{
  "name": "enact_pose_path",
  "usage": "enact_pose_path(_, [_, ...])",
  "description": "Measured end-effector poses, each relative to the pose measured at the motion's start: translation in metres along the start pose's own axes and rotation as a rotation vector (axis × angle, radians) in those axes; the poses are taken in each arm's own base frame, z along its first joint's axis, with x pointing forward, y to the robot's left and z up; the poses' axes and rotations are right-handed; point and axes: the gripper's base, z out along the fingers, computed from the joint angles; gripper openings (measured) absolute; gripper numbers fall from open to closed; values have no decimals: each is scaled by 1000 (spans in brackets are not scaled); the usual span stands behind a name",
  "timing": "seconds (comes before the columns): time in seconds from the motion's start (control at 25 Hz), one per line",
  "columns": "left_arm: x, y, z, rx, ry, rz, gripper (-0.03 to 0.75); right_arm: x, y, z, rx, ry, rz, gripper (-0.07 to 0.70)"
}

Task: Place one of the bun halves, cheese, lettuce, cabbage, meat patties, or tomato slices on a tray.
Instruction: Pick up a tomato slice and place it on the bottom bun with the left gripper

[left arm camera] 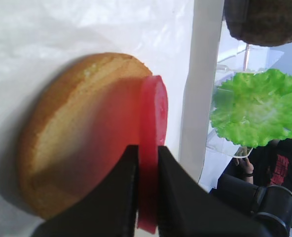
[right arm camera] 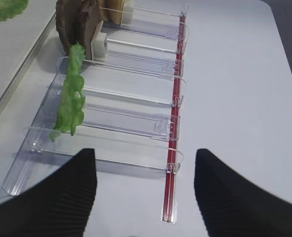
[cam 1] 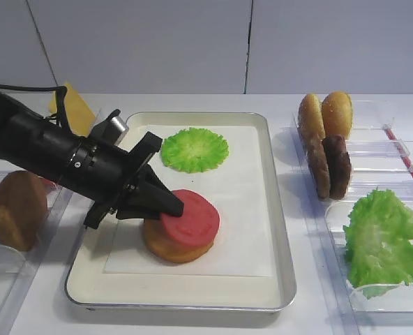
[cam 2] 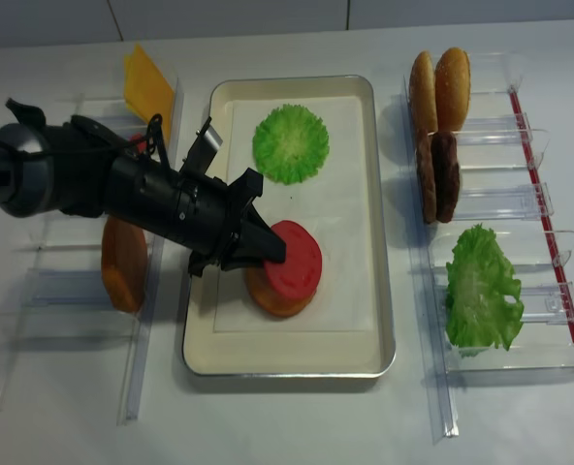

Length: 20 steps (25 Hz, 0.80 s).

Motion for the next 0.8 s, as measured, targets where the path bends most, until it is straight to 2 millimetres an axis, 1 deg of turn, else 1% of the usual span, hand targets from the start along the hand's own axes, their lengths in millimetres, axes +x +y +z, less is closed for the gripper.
enact_pose_path(0.24, [0,0,0,-1,3,-3,44,0,0,0,0,0,0,471])
enact_pose_path(0.56, [-1,2,-8,19,12,-10,44,0,0,0,0,0,0,471])
enact_pose_path(0.8, [-1,2,-8,11,18,-3,44,0,0,0,0,0,2,471])
